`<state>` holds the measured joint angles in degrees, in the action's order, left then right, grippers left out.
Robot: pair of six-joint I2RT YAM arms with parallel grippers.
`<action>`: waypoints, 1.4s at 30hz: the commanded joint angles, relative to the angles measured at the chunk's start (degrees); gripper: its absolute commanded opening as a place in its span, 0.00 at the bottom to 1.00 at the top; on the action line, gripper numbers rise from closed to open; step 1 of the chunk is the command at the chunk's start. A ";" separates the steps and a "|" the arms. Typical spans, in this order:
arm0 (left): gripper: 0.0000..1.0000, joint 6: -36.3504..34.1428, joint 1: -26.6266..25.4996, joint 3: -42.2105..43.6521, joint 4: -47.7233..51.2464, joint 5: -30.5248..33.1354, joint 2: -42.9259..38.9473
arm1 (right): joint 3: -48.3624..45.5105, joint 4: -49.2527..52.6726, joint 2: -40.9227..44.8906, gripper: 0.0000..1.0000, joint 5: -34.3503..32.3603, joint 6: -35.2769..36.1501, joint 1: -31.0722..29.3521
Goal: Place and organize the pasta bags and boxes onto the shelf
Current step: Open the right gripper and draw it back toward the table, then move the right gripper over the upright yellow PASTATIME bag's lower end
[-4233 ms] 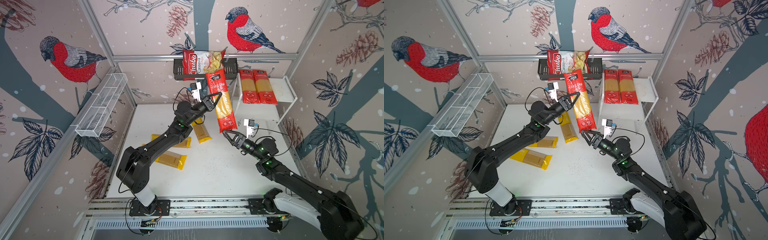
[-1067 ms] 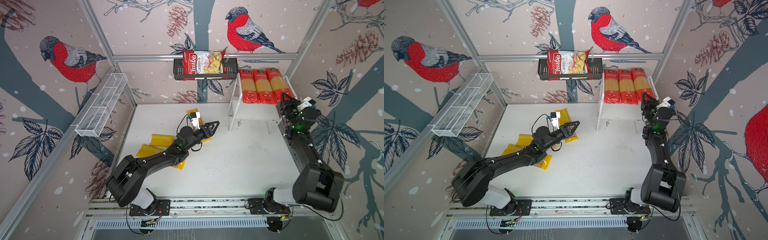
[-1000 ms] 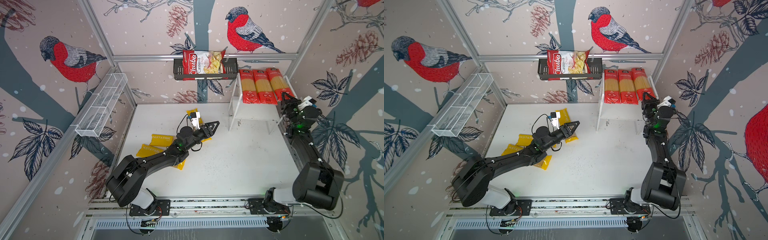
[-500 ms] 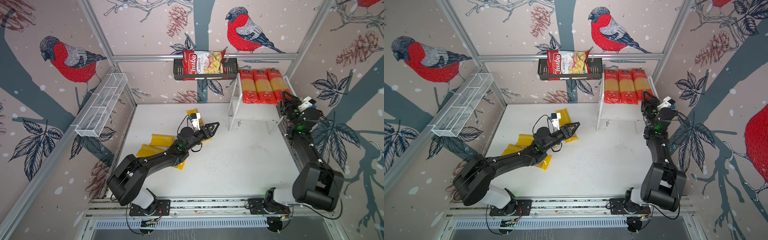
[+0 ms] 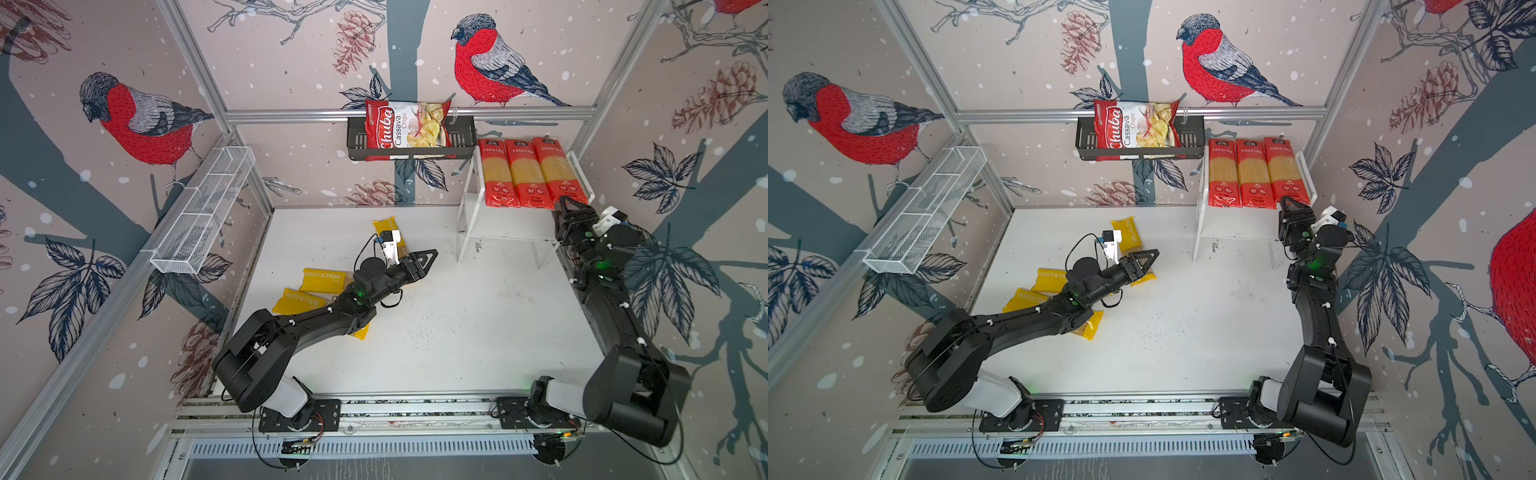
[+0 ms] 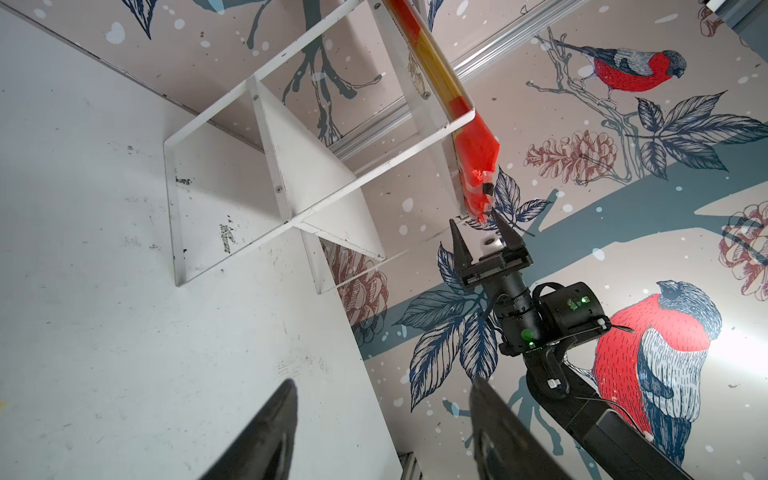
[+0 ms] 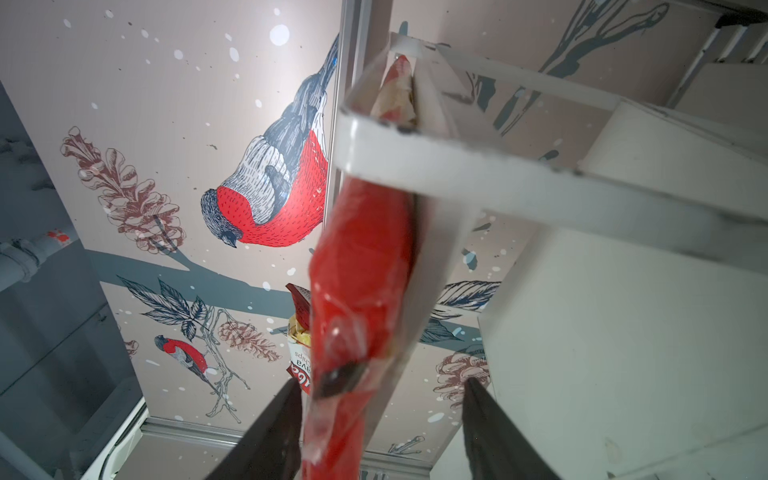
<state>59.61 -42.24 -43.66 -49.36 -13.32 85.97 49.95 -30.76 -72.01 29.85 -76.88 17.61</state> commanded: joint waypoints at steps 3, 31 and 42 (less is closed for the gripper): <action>0.65 -3.73 0.99 0.58 1.32 0.22 -1.84 | -2.57 3.52 4.69 0.62 0.36 4.67 -2.84; 0.64 -4.69 -2.87 14.17 3.67 8.99 -0.39 | -11.00 16.89 -8.06 0.51 -33.60 26.29 -61.17; 0.64 -6.50 -2.43 14.57 6.29 11.11 3.03 | 5.70 22.35 -27.67 0.49 -35.35 37.16 -62.59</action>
<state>54.37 -44.84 -28.27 -42.87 -2.98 88.36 52.34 -10.87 -97.10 -3.66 -44.91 -44.86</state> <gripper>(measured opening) 0.640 0.489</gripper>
